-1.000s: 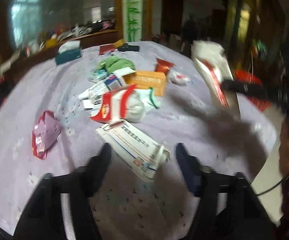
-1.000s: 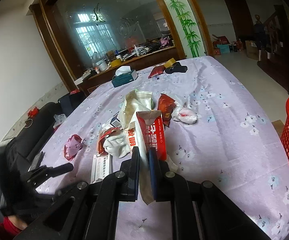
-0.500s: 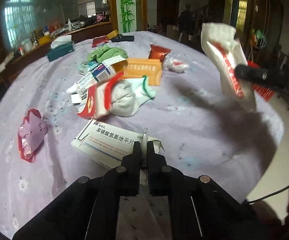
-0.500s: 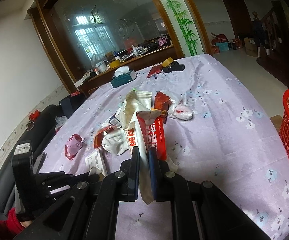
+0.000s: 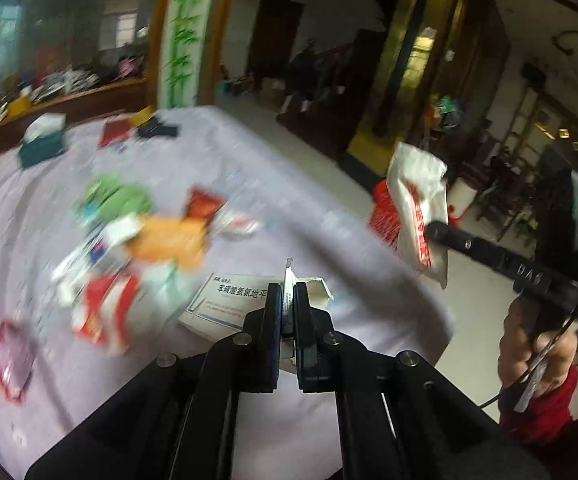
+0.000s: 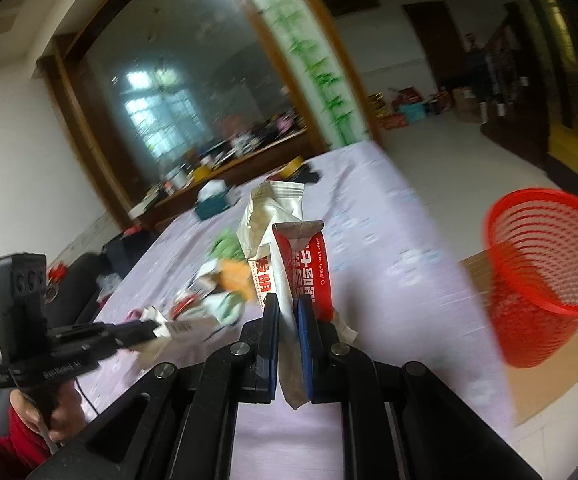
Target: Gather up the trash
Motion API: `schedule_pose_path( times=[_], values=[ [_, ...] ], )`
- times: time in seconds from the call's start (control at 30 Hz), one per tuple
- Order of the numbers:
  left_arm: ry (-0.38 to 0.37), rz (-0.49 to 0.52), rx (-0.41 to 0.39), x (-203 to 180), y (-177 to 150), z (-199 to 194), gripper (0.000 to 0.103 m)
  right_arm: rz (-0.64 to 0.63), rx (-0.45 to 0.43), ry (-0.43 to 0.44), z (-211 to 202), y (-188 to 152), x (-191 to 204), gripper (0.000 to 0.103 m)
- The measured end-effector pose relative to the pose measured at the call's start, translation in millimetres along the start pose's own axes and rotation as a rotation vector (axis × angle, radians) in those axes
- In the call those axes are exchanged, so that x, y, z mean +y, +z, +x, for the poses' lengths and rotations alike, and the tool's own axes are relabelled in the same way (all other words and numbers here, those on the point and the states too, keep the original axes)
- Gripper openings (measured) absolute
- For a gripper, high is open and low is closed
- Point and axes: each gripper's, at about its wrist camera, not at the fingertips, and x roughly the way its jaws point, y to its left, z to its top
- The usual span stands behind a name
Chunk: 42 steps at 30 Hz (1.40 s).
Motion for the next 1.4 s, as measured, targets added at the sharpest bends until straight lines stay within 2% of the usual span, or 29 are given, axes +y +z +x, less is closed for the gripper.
schedule_pose_path(
  times=[0.13, 0.2, 0.3, 0.37, 0.57, 0.77, 0.8, 0.9, 0.93, 1.07, 1.2, 1.33, 1.4],
  values=[
    [-0.092, 0.042, -0.018, -32.6, 33.7, 18.8, 0.005, 0.042, -0.064, -0.080, -32.6, 17.6, -35.2, 0.010],
    [-0.171, 0.044, -0.006, -52.2, 53.7, 35.7, 0.005, 0.069, -0.096, -0.133, -47.8, 28.2, -56.4, 0.010],
    [-0.238, 0.062, -0.008, -82.3, 78.5, 62.5, 0.005, 0.131, -0.120, -0.171, -62.3, 41.3, -89.7, 0.010],
    [-0.299, 0.058, 0.010, -101.4, 93.2, 85.9, 0.005, 0.165, -0.132, -0.208, -67.0, 48.9, -109.8, 0.010],
    [-0.410, 0.036, 0.067, -149.0, 120.6, 152.0, 0.005, 0.278, -0.131, -0.272, -63.7, 58.6, -176.1, 0.010],
    [-0.405, 0.025, 0.121, -175.7, 127.4, 209.3, 0.007, 0.335, -0.086, -0.310, -49.5, 55.5, -219.0, 0.013],
    [-0.392, 0.016, 0.133, -176.0, 126.0, 219.6, 0.012, 0.349, -0.075, -0.306, -45.7, 54.6, -225.8, 0.013],
    [-0.366, -0.016, 0.159, -171.0, 121.1, 229.4, 0.039, 0.342, -0.043, -0.313, -39.9, 49.7, -233.0, 0.014],
    [-0.369, -0.034, 0.152, -165.8, 120.0, 229.2, 0.044, 0.340, -0.040, -0.318, -39.5, 47.9, -233.5, 0.014],
    [-0.359, -0.055, 0.142, -147.9, 118.1, 220.3, 0.044, 0.338, -0.057, -0.318, -46.1, 42.0, -231.7, 0.014],
    [-0.320, -0.059, 0.108, -131.3, 109.7, 194.3, 0.045, 0.326, -0.083, -0.300, -54.1, 39.2, -214.5, 0.015],
    [-0.258, -0.050, 0.062, -115.0, 99.1, 164.4, 0.055, 0.275, -0.082, -0.282, -54.5, 36.3, -181.3, 0.032],
    [-0.215, -0.049, 0.045, -104.6, 92.2, 148.5, 0.055, 0.237, -0.070, -0.269, -49.8, 34.9, -157.5, 0.034]
  ],
)
